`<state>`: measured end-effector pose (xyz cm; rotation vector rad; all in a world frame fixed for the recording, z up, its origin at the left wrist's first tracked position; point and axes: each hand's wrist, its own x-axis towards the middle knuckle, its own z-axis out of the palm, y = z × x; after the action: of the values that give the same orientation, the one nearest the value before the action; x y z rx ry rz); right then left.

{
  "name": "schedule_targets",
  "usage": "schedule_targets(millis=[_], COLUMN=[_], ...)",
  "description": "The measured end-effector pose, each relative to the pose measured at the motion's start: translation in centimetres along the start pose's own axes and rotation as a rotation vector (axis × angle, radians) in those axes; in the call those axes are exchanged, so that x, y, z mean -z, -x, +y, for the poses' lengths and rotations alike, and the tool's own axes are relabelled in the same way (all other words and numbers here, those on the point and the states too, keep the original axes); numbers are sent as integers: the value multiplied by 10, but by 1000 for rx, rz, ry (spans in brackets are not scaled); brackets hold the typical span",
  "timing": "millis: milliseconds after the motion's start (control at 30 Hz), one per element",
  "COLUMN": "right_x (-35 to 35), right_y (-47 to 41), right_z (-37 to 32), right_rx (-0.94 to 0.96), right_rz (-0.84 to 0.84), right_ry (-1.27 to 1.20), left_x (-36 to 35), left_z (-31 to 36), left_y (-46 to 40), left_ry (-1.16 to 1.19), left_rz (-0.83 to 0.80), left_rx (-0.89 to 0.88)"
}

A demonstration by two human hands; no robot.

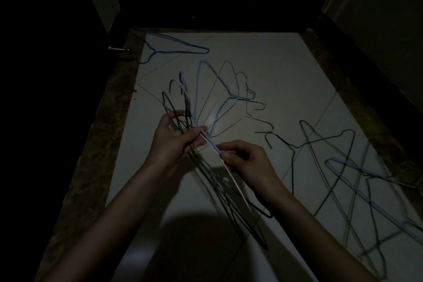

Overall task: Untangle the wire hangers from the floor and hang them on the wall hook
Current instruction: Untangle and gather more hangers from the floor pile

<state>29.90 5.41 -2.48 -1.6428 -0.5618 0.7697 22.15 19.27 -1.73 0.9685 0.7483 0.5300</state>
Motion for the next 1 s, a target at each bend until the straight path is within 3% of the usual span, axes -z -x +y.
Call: schedule_targets(millis=[367, 467, 667, 933, 1000], right_x=[30, 47, 92, 176, 185], right_y=[10, 9, 0, -21, -19], right_z=[19, 32, 65, 138, 148], right_rx=[-113, -248, -384, -318, -365], right_rz=[-78, -23, 177, 561, 600], right_ry=[-23, -142, -105, 711, 810], left_x=[-13, -20, -34, -51, -53], left_z=[-10, -12, -17, -21, -22], left_y=[-4, -3, -8, -7, -4], left_ry=[18, 9, -61, -101, -118], left_rz=[5, -18, -56, -110, -111], left_rx=[95, 109, 127, 136, 146])
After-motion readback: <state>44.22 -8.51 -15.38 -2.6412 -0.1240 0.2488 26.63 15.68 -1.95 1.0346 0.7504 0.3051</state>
